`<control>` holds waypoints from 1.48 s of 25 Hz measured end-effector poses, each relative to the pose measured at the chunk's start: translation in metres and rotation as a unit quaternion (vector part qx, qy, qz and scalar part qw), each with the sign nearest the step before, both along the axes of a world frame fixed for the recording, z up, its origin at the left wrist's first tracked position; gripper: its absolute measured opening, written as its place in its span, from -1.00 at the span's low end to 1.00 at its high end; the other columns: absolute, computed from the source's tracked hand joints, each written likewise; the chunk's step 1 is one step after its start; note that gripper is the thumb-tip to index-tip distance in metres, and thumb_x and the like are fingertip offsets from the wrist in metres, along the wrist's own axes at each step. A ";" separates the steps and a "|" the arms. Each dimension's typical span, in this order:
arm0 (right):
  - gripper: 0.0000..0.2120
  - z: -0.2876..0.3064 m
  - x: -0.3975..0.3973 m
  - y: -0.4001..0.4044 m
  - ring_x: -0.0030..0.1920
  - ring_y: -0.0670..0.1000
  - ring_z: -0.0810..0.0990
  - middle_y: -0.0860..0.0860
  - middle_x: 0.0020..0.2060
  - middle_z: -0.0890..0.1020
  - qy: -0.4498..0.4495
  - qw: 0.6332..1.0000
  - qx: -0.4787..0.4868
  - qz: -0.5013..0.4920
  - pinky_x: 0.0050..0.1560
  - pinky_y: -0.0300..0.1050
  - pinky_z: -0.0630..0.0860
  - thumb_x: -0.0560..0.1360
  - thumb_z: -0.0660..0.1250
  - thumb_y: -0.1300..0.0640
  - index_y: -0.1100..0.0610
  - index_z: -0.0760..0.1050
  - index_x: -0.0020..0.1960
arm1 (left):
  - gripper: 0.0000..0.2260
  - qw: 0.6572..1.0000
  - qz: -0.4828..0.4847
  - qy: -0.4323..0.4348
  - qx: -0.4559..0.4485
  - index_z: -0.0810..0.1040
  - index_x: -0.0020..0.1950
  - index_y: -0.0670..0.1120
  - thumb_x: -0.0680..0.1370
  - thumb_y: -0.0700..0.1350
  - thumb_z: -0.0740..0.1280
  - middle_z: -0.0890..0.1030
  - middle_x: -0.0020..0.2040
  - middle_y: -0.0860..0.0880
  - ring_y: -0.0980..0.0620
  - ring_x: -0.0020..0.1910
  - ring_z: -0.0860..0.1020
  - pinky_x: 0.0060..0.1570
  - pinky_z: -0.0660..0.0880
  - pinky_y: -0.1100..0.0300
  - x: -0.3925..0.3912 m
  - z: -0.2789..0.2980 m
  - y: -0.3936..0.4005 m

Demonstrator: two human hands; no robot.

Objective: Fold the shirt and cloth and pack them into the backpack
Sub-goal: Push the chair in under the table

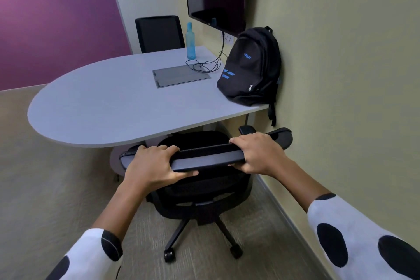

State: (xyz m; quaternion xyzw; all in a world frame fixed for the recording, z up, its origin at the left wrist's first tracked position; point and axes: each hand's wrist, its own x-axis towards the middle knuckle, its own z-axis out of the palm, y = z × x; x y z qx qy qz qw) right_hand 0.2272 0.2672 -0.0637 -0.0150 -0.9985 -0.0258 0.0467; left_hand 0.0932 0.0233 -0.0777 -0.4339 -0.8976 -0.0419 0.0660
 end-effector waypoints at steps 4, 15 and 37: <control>-0.41 0.001 -0.020 0.024 0.10 0.02 0.54 -0.08 0.11 0.58 0.011 1.000 0.002 -0.009 0.10 -0.10 0.38 0.44 0.26 -0.26 0.02 0.35 0.37 | -0.11 1.000 0.001 0.006 -0.006 0.45 0.27 0.10 0.22 0.64 -0.11 0.60 0.03 0.12 0.06 0.02 0.56 -0.02 0.36 0.10 -0.017 0.003 0.026; -0.40 -0.005 -0.067 0.055 0.05 0.06 0.56 -0.06 0.07 0.59 0.000 1.000 0.011 -0.004 0.18 -0.01 0.39 0.40 0.30 -0.18 0.04 0.35 0.37 | -0.10 0.999 0.020 0.013 0.037 0.54 0.12 0.11 0.18 0.66 -0.18 0.66 -0.08 0.12 0.05 -0.07 0.60 -0.08 0.40 0.11 -0.054 -0.003 0.050; -0.46 -0.005 -0.096 0.077 -0.01 0.07 0.56 -0.06 0.02 0.59 -0.007 1.000 0.013 -0.004 0.12 -0.01 0.43 0.37 0.31 -0.11 0.02 0.40 0.31 | -0.08 0.998 0.032 0.026 0.047 0.52 0.17 0.16 0.17 0.66 -0.22 0.66 -0.13 0.10 0.04 -0.05 0.61 -0.02 0.38 0.06 -0.071 -0.003 0.065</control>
